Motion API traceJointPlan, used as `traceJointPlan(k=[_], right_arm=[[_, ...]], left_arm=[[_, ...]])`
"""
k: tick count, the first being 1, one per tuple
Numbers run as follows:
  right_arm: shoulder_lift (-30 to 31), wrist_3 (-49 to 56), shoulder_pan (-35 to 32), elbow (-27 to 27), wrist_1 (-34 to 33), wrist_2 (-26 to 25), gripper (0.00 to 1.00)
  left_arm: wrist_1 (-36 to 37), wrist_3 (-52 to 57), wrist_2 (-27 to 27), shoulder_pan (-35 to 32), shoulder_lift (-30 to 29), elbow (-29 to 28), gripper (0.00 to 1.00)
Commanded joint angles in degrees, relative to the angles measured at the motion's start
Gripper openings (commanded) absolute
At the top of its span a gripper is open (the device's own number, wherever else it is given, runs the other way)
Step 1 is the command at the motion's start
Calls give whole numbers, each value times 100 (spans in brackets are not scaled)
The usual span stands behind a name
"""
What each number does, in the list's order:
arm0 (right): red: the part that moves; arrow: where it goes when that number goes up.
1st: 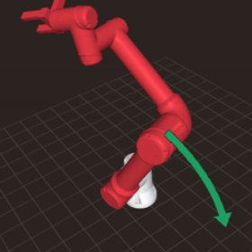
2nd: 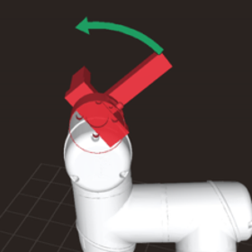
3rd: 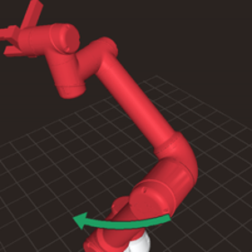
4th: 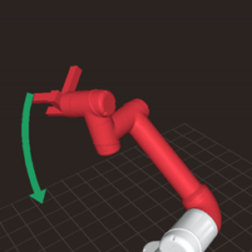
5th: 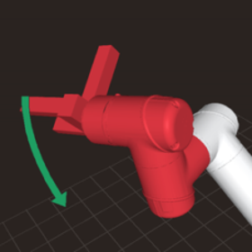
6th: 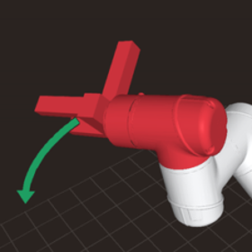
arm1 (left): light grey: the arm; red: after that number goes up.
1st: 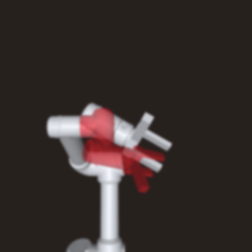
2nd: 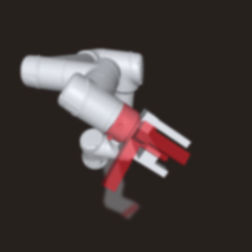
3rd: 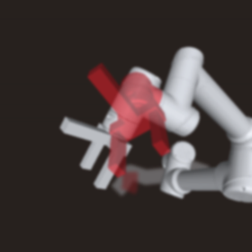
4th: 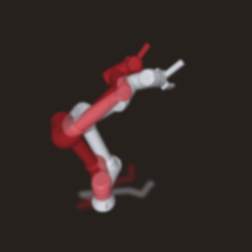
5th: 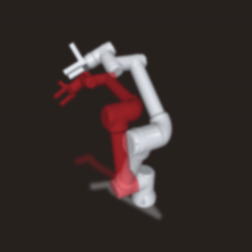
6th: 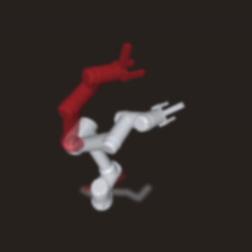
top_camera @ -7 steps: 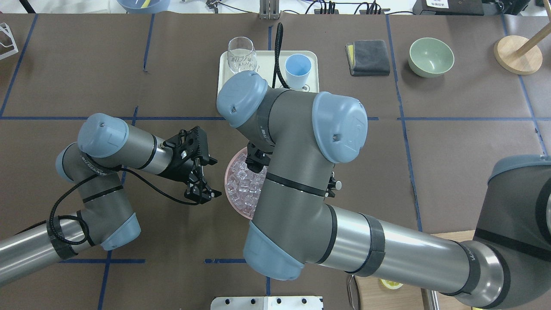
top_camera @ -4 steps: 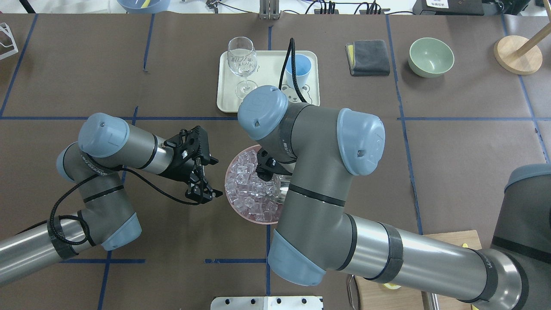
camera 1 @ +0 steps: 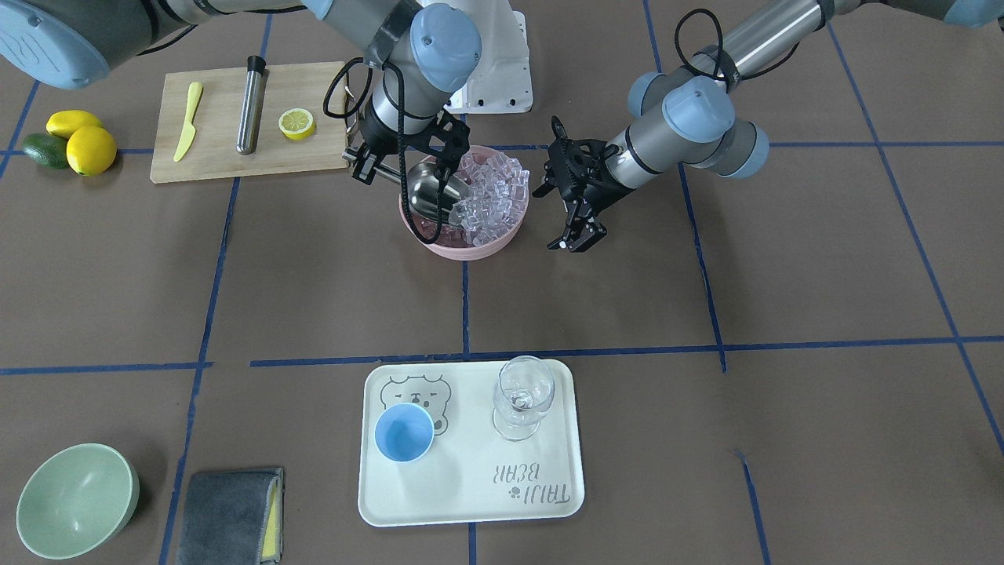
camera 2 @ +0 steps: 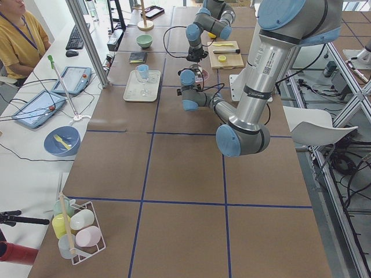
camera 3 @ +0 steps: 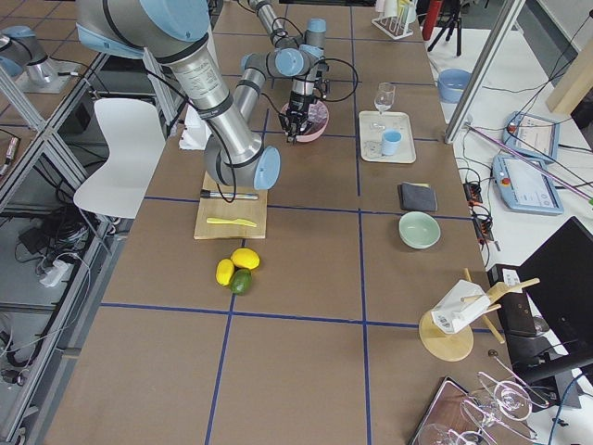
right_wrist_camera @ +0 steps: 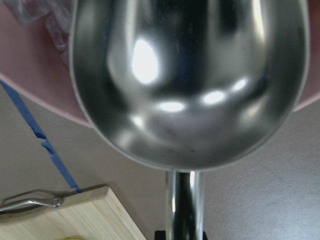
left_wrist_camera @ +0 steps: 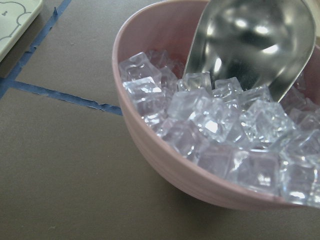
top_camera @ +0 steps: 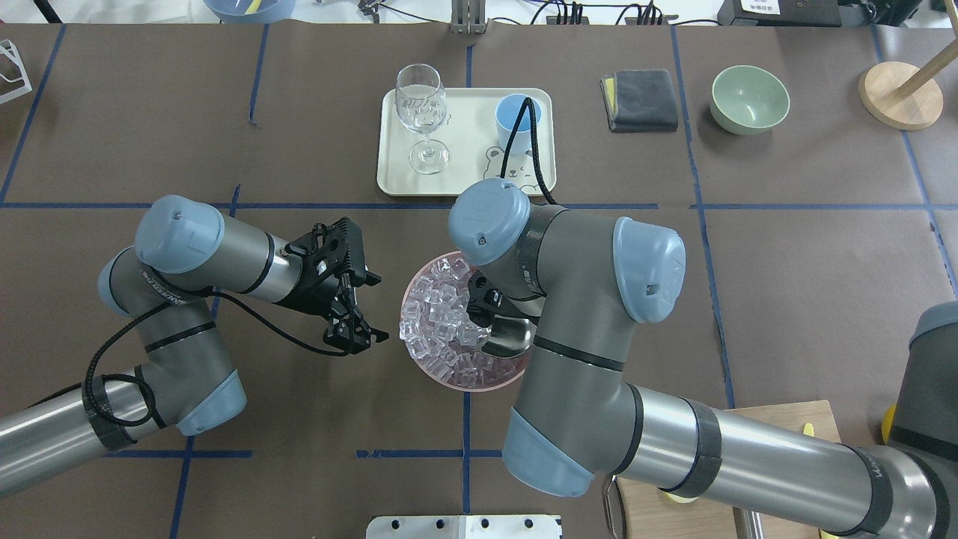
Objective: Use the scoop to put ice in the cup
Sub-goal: 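Dig the scoop into the ice cubes with the right gripper and fill it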
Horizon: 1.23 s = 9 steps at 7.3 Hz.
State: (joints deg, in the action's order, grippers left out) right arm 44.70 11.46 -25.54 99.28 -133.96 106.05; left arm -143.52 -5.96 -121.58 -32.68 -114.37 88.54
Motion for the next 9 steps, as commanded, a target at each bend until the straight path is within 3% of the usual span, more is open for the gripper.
traceJointPlan(k=[1,3,5,7,9], right_arm=[[153,-12,-12,-49,230,143,0],[171,-21,-30,-154,396,179,0],[240,14,-180,-181,564,731,0],[206,14,-241,-173,608,803,0],[258,-90,-285,-68,1071,969,0]], left_arm=[[9,-1,3,-2,3,5,100],[9,-1,3,-2,3,5,100],[9,8,3,-2,12,5,100],[9,8,3,-2,12,5,100],[9,16,3,-2,12,5,100]])
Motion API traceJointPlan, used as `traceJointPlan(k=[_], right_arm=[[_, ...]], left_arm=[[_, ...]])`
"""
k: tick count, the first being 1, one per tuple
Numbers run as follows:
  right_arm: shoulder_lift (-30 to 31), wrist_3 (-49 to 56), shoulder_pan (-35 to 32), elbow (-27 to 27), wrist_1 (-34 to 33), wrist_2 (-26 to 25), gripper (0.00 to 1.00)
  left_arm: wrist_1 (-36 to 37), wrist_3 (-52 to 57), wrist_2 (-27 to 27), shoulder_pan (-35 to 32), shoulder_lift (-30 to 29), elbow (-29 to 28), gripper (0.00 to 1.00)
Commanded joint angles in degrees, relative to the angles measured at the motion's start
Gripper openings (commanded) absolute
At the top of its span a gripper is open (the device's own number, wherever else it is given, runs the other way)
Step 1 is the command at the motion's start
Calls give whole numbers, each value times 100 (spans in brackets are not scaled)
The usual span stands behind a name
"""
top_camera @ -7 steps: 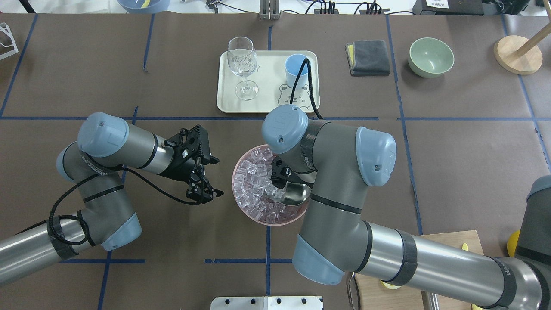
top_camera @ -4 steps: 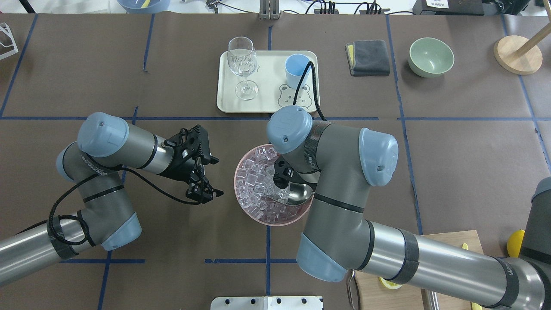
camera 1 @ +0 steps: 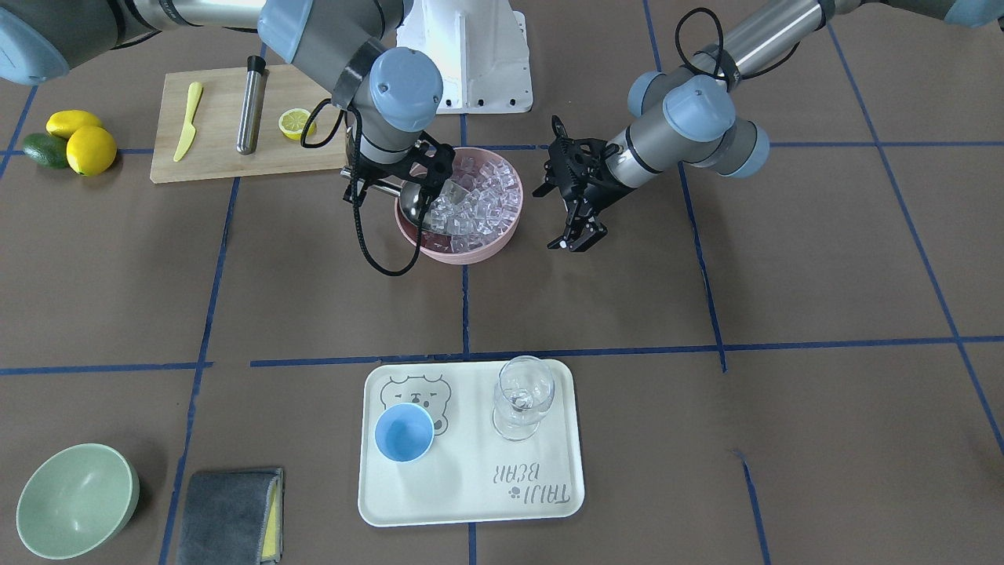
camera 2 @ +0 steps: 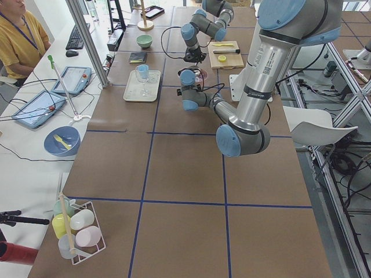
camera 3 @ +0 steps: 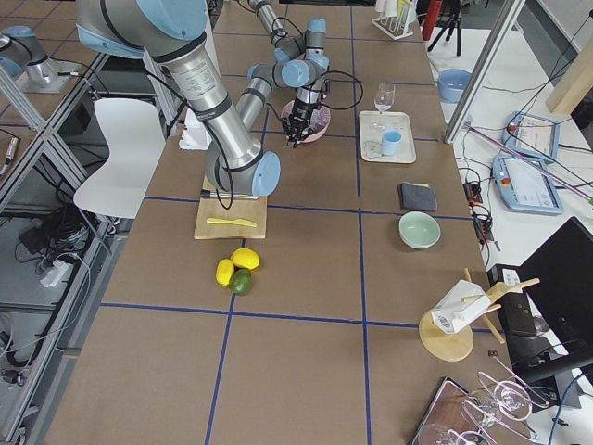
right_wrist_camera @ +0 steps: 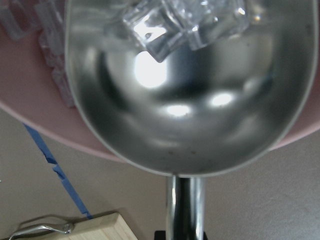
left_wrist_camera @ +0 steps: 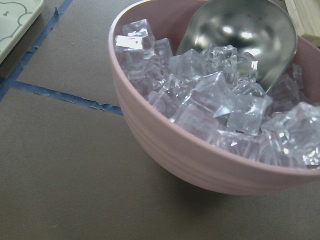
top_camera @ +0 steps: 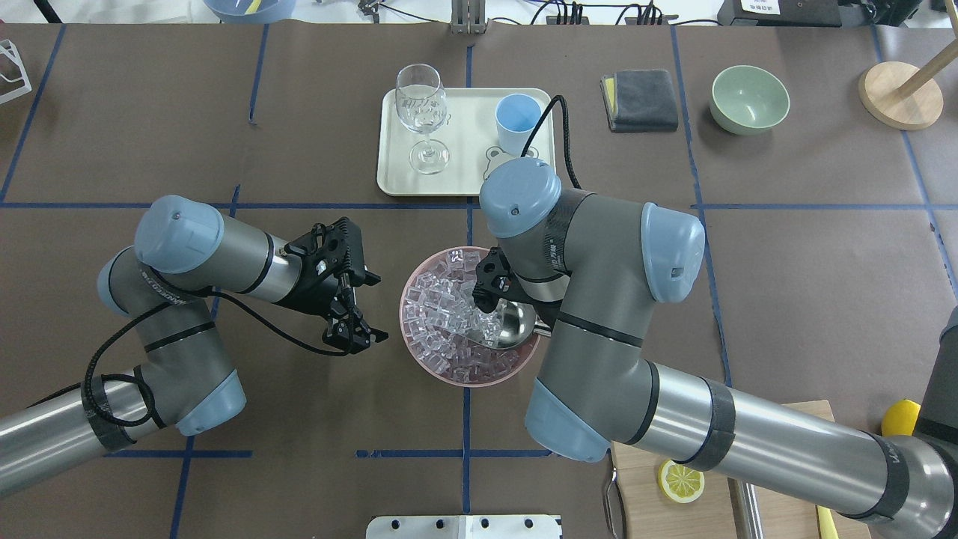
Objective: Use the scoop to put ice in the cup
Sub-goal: 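Dig the scoop into the ice cubes with the right gripper and fill it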
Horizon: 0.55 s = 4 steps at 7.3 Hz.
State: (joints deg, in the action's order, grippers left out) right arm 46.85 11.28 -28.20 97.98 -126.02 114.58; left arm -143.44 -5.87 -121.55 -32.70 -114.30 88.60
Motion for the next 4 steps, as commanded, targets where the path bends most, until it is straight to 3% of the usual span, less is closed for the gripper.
traceJointPlan(k=[1,4], right_arm=[[44,-109,-36,89,393,126,0],[384,-153,-37,291,857,144,0]], left_arm=[[0,15,0,0,4,0,100],[0,16,0,0,4,0,100]])
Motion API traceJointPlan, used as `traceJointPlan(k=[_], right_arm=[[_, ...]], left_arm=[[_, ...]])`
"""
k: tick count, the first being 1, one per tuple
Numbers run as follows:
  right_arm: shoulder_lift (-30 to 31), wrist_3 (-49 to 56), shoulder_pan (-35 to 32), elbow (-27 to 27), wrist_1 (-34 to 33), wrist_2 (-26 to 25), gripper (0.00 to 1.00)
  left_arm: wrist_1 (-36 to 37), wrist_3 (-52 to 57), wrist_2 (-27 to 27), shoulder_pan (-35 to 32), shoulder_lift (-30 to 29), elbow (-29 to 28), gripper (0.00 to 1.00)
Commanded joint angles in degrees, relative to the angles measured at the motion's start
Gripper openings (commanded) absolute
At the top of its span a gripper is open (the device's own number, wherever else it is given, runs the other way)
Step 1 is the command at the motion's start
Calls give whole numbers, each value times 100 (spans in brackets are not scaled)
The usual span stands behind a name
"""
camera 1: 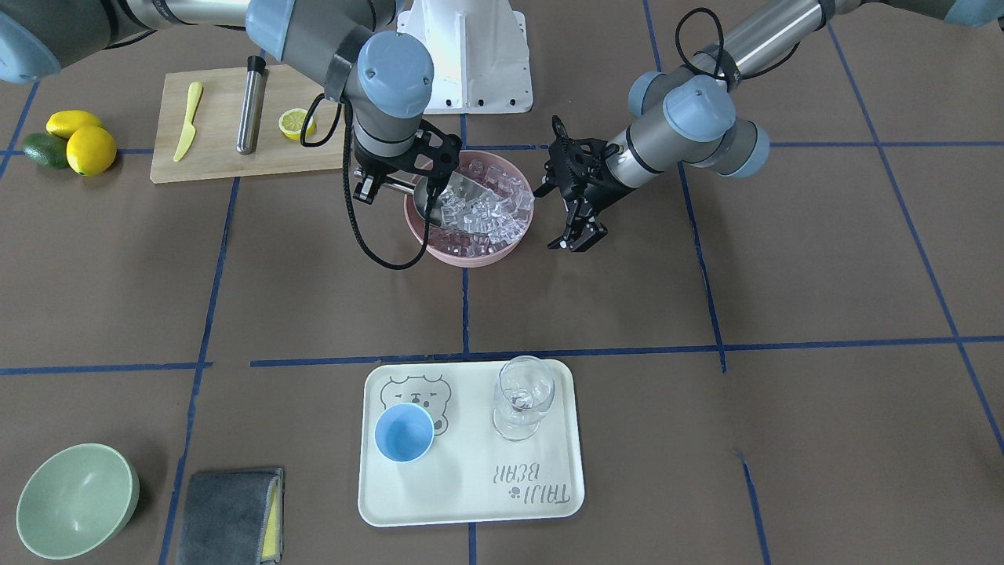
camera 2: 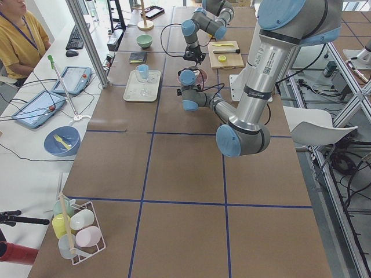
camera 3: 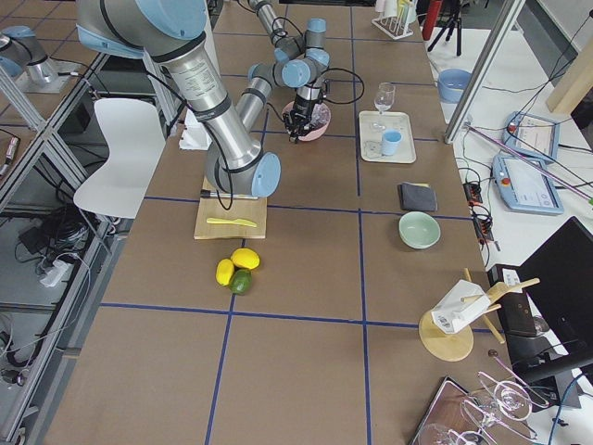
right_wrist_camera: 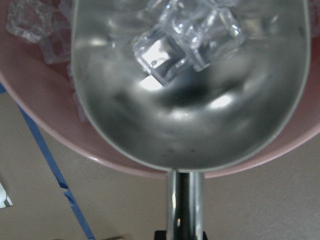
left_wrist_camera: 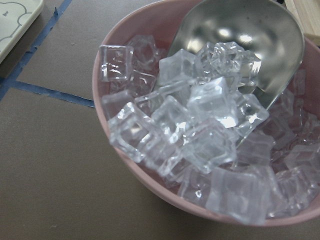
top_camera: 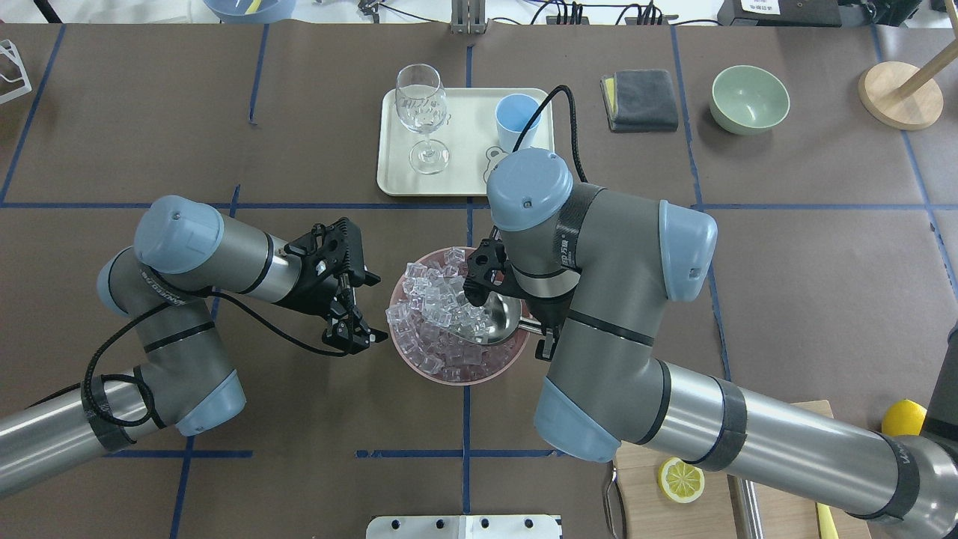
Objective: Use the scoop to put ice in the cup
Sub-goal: 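Dig the scoop into the ice cubes with the right gripper and fill it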
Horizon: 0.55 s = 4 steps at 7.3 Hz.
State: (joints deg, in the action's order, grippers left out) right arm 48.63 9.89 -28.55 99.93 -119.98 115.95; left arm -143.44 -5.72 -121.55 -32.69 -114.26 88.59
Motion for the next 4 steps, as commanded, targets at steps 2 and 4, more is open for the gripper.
traceJointPlan(k=[2,4], right_arm=[[243,-31,-1,192,299,58,0],[365,-31,-45,263,543,225,0]], left_arm=[[0,1,9,0,0,0,100],[9,1,9,-9,0,9,100]])
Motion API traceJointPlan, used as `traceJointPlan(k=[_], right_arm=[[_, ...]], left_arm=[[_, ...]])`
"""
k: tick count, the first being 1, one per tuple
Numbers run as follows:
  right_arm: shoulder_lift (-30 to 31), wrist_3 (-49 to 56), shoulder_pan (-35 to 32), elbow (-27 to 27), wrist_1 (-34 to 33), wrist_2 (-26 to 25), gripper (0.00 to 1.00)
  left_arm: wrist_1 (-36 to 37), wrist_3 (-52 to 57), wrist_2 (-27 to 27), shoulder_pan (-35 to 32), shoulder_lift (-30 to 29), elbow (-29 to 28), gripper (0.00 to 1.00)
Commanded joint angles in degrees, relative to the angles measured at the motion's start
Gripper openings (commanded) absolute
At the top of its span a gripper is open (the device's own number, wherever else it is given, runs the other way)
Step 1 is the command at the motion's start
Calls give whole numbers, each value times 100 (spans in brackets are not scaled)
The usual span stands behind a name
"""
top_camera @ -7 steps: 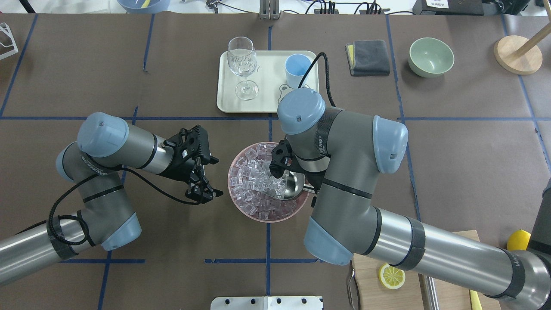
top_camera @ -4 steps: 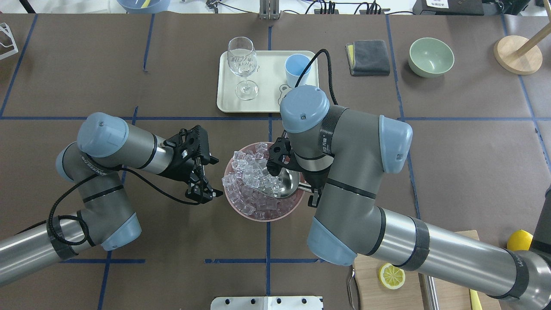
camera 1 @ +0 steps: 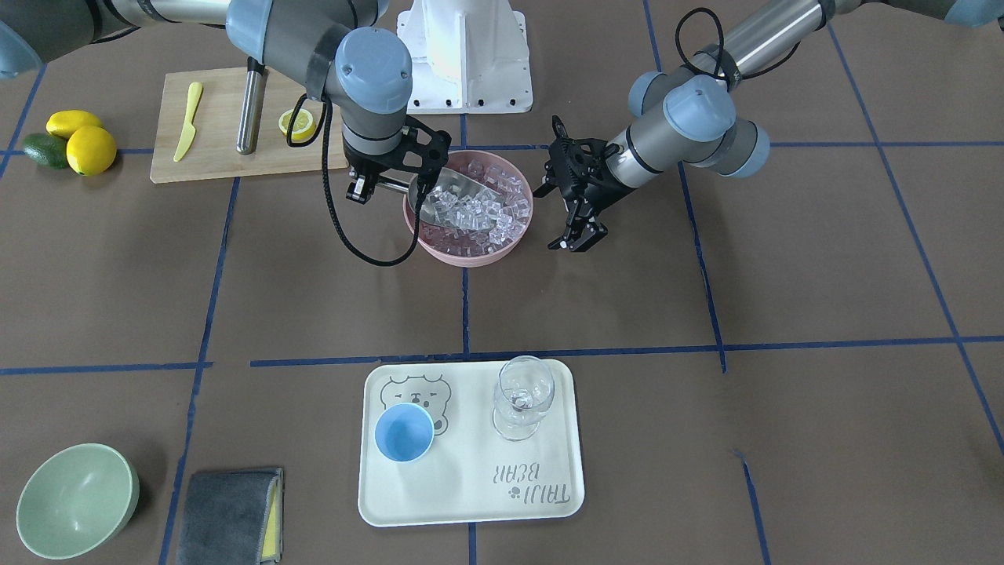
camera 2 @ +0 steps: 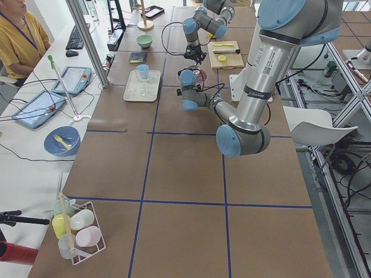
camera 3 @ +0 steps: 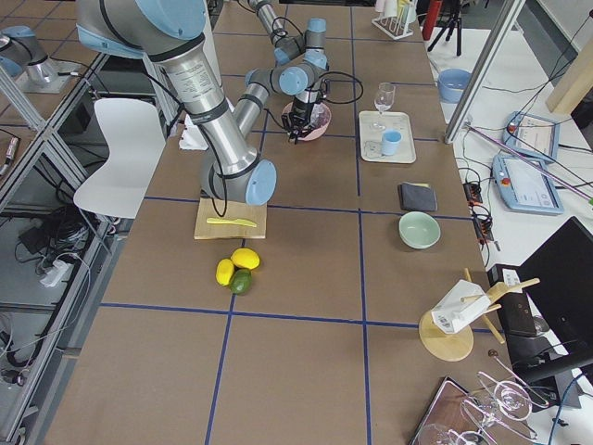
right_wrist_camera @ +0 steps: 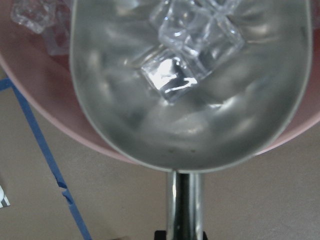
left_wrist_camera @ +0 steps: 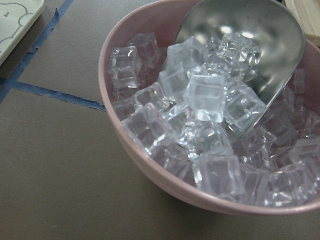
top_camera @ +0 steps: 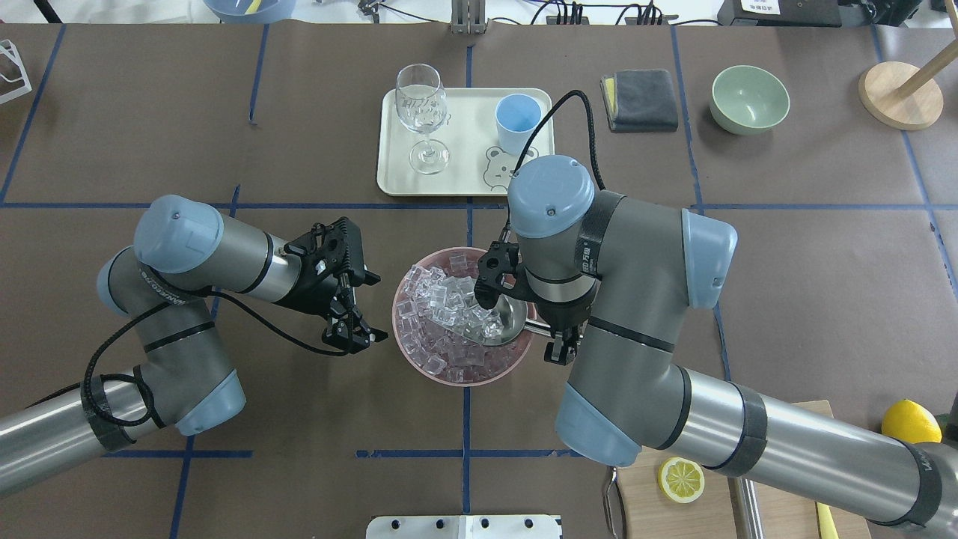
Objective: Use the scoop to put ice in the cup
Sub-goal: 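Carry the ice-filled scoop with the right gripper to the blue cup on the tray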
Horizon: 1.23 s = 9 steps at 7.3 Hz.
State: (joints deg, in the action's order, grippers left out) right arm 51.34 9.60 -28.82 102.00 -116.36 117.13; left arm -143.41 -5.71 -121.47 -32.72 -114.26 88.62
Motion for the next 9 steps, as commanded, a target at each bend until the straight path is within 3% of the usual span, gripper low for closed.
traceJointPlan(k=[1,9], right_arm=[[296,-141,-19,74,593,177,0],[788,-265,-150,460,1052,590,0]], left_arm=[[6,0,0,-6,-9,6,100],[42,0,0,-41,53,120,100]])
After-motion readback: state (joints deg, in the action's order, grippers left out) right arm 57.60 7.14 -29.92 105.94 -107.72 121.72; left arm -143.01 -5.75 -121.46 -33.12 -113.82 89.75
